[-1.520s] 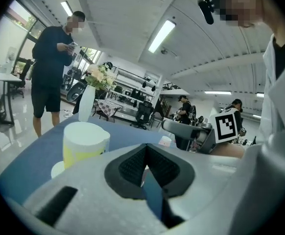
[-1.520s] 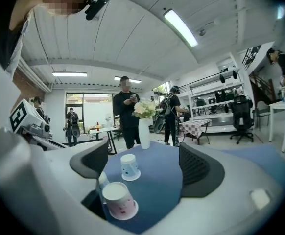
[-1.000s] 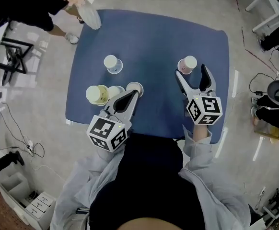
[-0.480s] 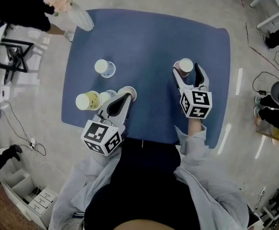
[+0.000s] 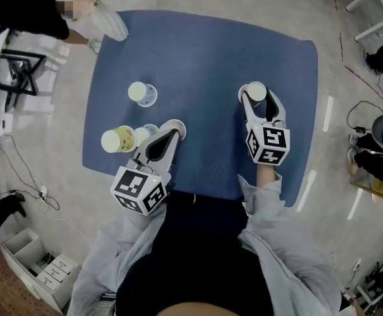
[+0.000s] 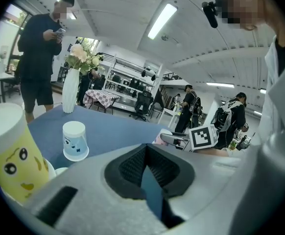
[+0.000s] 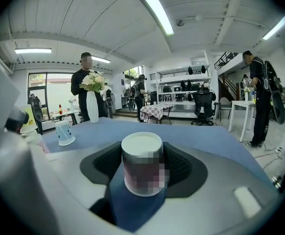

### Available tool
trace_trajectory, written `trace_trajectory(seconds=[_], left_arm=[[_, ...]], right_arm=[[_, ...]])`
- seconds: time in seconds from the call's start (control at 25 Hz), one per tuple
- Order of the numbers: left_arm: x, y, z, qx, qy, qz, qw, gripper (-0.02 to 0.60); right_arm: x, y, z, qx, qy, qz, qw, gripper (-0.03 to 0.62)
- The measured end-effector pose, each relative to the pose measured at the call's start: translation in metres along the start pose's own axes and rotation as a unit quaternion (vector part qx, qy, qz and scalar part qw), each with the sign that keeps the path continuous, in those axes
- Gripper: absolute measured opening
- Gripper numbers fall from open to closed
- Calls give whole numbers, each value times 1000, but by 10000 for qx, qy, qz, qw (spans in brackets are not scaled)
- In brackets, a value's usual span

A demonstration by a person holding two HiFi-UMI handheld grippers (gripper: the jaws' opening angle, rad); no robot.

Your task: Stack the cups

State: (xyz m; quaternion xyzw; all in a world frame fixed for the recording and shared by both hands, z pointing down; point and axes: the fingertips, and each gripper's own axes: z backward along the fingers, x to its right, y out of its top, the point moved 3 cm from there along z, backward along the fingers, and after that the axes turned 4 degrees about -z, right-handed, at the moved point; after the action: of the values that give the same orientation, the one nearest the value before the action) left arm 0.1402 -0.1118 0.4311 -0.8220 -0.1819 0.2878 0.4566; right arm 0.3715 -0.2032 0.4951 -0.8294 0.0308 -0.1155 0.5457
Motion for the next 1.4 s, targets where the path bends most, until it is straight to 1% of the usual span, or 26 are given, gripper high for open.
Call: trace_trajectory(seconds=[0.2,0.36,0.48,0.72,0.88,1.08,1.2,1.4], left_arm=[[0,1,3,71,0,-3,10000,-2],[-1,7,13,181,-26,-46,9998,-2],[-4,12,22,272,-33,-80,9996,-2],[-7,11,38,422,25,-67,9991,-2],[-12,7,54,483,129,2,9987,-2],[-25,-2,71,540,384,118,9977,-2],[-36,-5,85,583,572,216,9964,-2],[-55,-14,113,674,923,381,9927,-2]], right_arm=[[-2,4,5,31,3,30,10000,270],[-11,15,15,149,37,18,9999,270],[-22,27,22,234,108,34,9997,269],[-45,52,35,442,357,231,9981,268],[-70,66,39,500,641,345,9961,268],[-108,66,37,413,1146,309,9921,268],[-139,67,35,341,1513,378,9872,270],[-188,66,35,252,2149,375,9756,269]])
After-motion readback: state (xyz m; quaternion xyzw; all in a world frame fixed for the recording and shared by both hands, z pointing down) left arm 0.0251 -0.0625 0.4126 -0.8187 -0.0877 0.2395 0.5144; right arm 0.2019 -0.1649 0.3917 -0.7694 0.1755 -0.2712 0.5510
